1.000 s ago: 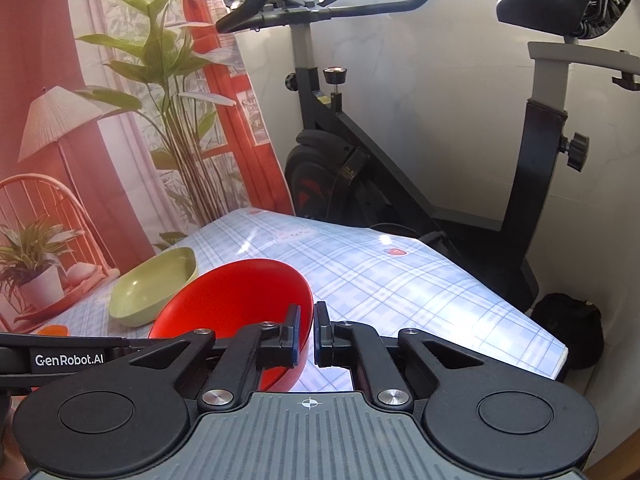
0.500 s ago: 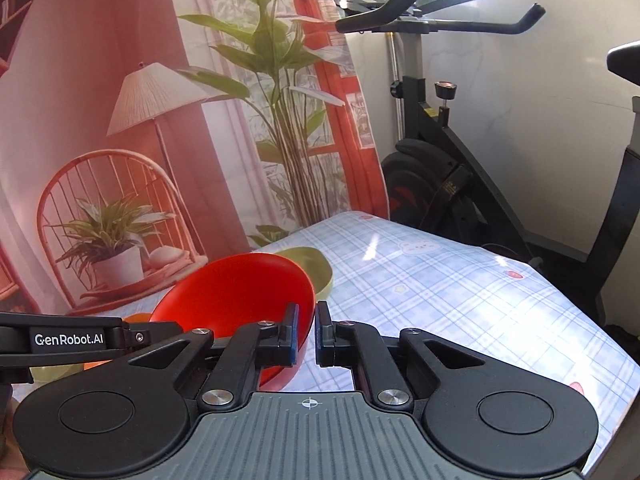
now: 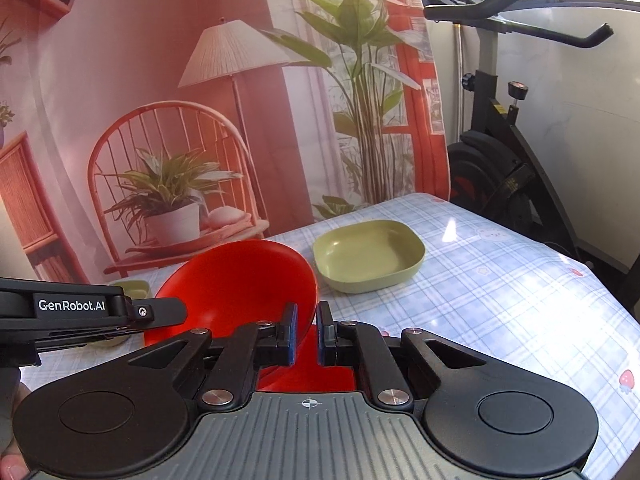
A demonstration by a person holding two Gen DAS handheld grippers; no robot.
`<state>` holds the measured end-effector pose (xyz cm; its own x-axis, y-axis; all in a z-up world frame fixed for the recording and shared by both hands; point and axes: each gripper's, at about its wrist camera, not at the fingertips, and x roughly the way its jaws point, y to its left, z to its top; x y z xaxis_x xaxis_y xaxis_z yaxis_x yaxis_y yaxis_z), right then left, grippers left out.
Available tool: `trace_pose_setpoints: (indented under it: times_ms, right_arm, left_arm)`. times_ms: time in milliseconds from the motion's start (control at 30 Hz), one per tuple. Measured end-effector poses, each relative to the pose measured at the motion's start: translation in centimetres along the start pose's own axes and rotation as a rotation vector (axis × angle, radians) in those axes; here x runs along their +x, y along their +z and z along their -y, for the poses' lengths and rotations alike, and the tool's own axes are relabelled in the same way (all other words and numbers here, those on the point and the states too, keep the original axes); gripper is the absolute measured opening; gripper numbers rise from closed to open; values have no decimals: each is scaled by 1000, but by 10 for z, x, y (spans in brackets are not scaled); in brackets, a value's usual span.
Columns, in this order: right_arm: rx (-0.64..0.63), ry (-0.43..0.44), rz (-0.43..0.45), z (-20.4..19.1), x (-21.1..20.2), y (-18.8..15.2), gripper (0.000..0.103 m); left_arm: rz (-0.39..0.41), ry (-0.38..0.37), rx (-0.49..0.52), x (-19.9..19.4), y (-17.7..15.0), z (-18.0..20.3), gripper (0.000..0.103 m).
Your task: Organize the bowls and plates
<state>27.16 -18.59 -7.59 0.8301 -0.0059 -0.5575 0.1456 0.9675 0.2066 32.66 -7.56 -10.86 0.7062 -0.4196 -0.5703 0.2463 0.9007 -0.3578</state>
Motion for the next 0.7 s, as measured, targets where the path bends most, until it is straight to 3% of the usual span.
trace_pose_setpoints:
  times_ms: [700]
  right_arm:
    - [58,-38,-69,26,20,-27,7]
  left_arm:
    - [-88,47,68,28,-27,2,14]
